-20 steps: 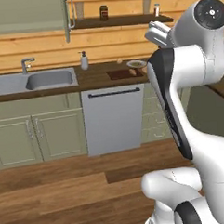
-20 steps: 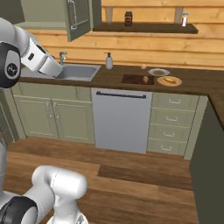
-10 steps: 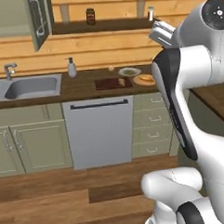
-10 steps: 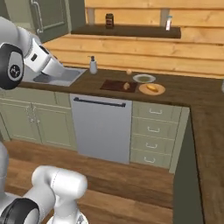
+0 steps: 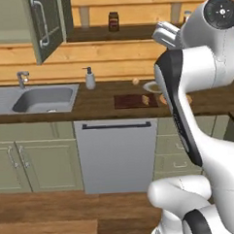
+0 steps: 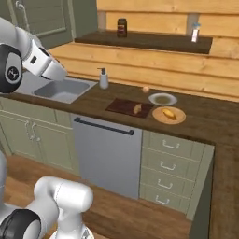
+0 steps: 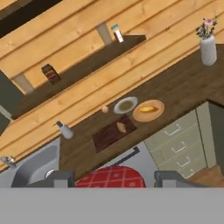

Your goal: From the different types of pastries on the counter, select a croissant and place it on the cutting board. Then retrieve a jar of jam from the cabinet and place it alongside the croissant on the cutting board.

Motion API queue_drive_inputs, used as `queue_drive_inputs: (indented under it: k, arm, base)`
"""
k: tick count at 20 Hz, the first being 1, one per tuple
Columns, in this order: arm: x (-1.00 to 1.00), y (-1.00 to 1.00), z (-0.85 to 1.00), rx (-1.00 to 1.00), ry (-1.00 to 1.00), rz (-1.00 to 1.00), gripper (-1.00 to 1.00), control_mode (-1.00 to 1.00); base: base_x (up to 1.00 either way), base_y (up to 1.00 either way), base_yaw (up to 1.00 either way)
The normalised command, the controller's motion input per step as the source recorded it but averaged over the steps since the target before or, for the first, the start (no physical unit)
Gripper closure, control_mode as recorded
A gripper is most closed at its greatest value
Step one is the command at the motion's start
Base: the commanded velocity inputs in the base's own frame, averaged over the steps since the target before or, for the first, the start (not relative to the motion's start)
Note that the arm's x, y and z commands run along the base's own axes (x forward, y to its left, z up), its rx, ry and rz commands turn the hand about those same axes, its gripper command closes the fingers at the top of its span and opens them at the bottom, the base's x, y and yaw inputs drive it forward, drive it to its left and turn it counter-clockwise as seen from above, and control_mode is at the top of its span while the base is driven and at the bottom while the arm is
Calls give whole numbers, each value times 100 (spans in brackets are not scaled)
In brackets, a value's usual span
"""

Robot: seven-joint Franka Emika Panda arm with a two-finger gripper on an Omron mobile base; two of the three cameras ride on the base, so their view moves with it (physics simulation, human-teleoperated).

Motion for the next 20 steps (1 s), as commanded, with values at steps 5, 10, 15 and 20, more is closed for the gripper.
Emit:
queue_drive_inputs:
  k: [5, 10, 15, 20]
  arm:
    - [0, 0, 0, 0, 0, 0, 100, 100]
    - [0, 0, 0, 0, 0, 0, 100, 100]
    - [0, 0, 0, 0, 0, 0, 100, 100]
    - [0, 0, 0, 0, 0, 0, 100, 100]
  base:
    - [27, -99, 13]
    - [27, -13, -26]
    - [68, 4, -36]
    - [65, 59, -20]
